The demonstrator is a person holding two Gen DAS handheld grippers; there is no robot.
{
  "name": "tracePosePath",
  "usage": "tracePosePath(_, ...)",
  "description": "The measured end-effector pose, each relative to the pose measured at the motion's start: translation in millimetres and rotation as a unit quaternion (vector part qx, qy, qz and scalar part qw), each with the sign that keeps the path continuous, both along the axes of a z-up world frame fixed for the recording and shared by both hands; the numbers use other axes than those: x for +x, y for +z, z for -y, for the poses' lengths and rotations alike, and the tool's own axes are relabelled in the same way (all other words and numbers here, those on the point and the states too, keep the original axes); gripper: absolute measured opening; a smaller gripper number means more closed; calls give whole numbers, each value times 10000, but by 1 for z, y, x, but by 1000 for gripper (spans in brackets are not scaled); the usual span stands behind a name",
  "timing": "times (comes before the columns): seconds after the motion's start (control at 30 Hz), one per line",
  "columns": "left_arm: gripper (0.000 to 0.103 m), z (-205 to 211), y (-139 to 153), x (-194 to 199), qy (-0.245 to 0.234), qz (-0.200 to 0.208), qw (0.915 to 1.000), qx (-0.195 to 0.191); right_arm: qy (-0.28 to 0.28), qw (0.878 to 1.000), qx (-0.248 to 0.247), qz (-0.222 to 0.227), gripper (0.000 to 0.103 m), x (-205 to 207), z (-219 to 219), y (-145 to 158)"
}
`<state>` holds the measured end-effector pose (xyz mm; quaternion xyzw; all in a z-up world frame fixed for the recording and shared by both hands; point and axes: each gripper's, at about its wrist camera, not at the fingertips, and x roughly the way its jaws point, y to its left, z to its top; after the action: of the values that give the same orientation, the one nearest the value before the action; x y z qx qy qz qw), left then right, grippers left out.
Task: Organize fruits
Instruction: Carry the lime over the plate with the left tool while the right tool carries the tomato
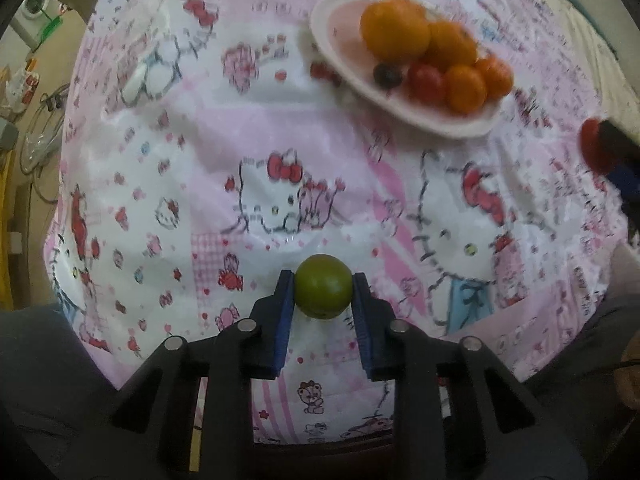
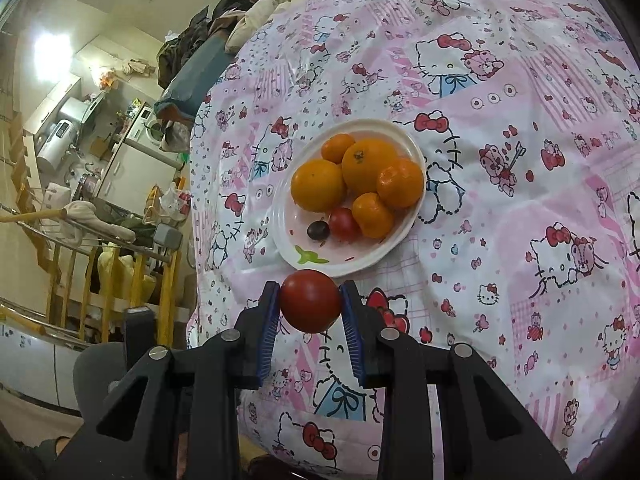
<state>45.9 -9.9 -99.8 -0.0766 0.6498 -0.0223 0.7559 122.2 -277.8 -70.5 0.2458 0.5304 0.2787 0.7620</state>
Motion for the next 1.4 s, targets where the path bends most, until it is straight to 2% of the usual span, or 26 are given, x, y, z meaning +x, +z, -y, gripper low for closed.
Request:
tracePosePath(0.2, 24, -8, 36, 36, 16, 399, 9992, -62, 34, 10000, -27, -26, 32, 14, -2, 2)
tracePosePath(0.4, 25, -14, 50, 87, -11, 635, 9979, -81, 131, 9999, -106, -39, 32, 35, -11, 0)
tracePosePath(0.5, 25, -10, 45, 108, -60, 658, 9978, -20, 212, 9996, -132, -88, 32, 46, -17, -6)
tracePosePath(0.6, 25, -8, 36, 125, -148, 695, 9972, 214, 296, 9992, -233, -138, 32, 58, -27, -15)
tracePosePath(0.77, 25, -1, 19, 145, -256, 613, 9977, 159, 481, 9979, -357, -245, 32, 72, -47, -33)
tracePosePath(0.97, 25, -2, 7, 154, -192, 508, 9985, 26, 521, 9974, -388, -314, 33, 79, -55, -46)
tracePosePath(1.27, 25, -4, 9, 160, -132, 678, 9976, -48, 274, 9991, -159, -293, 33, 89, -45, -44)
tracePosePath(1.4, 25, 0, 4, 160, -140, 598, 9981, -69, 219, 9991, -104, -338, 34, 91, -45, -46)
